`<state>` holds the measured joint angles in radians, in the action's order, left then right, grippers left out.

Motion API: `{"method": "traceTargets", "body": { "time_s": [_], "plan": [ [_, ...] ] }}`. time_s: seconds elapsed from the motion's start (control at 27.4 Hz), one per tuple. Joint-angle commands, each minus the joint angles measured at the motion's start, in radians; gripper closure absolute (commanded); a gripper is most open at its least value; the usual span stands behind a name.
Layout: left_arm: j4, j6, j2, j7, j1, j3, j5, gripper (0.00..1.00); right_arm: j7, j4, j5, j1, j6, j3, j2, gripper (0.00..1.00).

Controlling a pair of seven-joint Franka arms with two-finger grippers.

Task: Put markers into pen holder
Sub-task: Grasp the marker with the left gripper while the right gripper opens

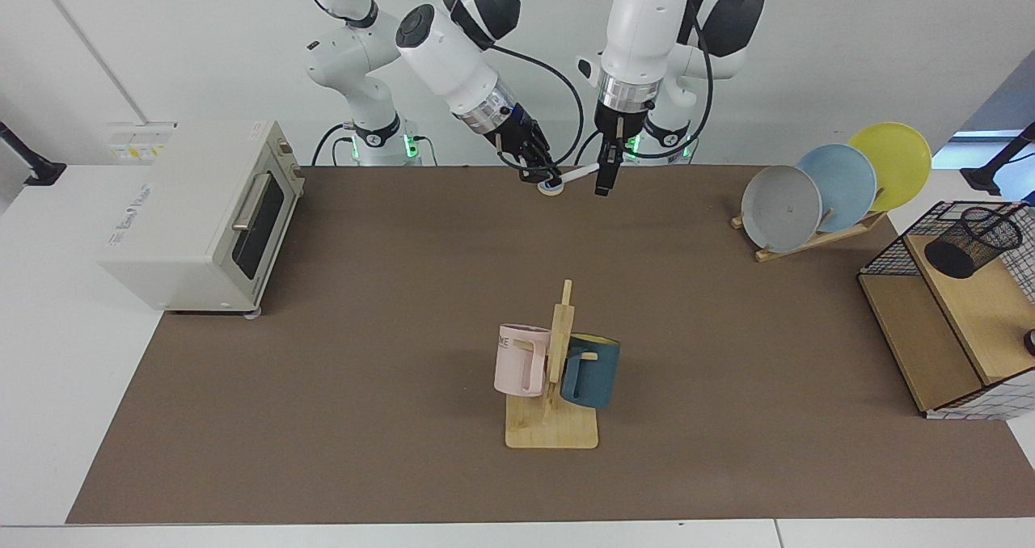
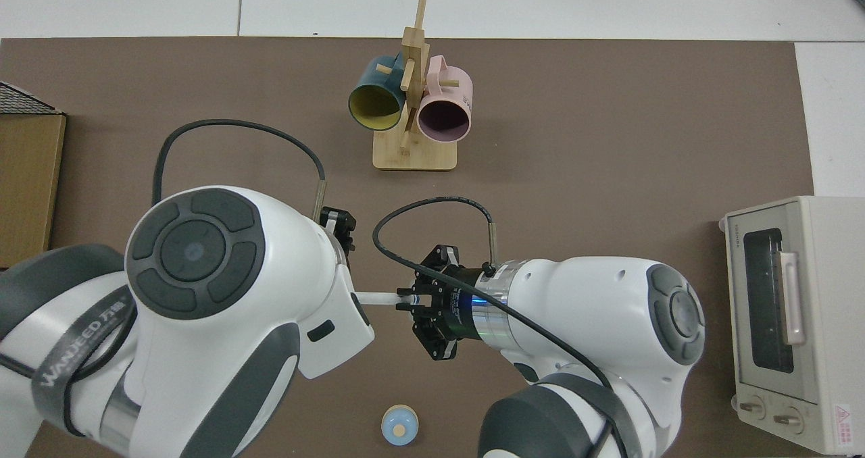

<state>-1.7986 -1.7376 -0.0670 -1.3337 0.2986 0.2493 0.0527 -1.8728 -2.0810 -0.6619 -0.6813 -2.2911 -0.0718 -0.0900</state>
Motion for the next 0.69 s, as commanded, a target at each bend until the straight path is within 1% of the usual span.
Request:
{"method": "traceTargets", "body": {
  "time_s": [0.0, 0.11, 0.15, 0.18, 0.55, 0.58, 0.62, 0.66],
  "plan": [
    [-0.047, -0.023, -0.036, 0.008, 0.010, -0.005, 0.009, 0.61, -0.016, 0.001, -0.021, -0.006, -0.024, -0.005, 0.000, 1.00],
    [-0.045, -0.017, -0.037, 0.008, 0.010, -0.005, 0.004, 0.91, -0.016, 0.001, -0.021, -0.006, -0.024, -0.005, 0.000, 1.00],
    [-0.044, -0.014, -0.037, 0.008, 0.010, -0.005, 0.003, 0.98, -0.014, 0.001, -0.021, -0.006, -0.024, -0.005, 0.000, 1.00],
    [-0.044, -0.013, -0.037, 0.008, 0.010, -0.005, -0.002, 1.00, -0.015, 0.001, -0.021, -0.006, -0.024, -0.005, 0.000, 1.00],
    [-0.044, -0.010, -0.037, 0.008, 0.008, -0.007, -0.004, 1.00, -0.018, 0.001, -0.015, -0.006, -0.022, -0.005, 0.000, 1.00],
    [-0.044, -0.008, -0.037, 0.008, 0.007, -0.007, -0.004, 1.00, -0.019, -0.001, -0.007, -0.007, -0.021, -0.005, -0.002, 0.66],
    [-0.044, -0.005, -0.037, 0.008, 0.005, -0.008, -0.002, 1.00, -0.016, -0.001, -0.002, -0.007, -0.015, -0.006, -0.002, 0.02],
    [-0.044, -0.002, -0.037, 0.008, 0.004, -0.011, -0.002, 1.00, -0.014, -0.001, 0.004, -0.006, -0.011, -0.006, -0.002, 0.02]
  ]
}}
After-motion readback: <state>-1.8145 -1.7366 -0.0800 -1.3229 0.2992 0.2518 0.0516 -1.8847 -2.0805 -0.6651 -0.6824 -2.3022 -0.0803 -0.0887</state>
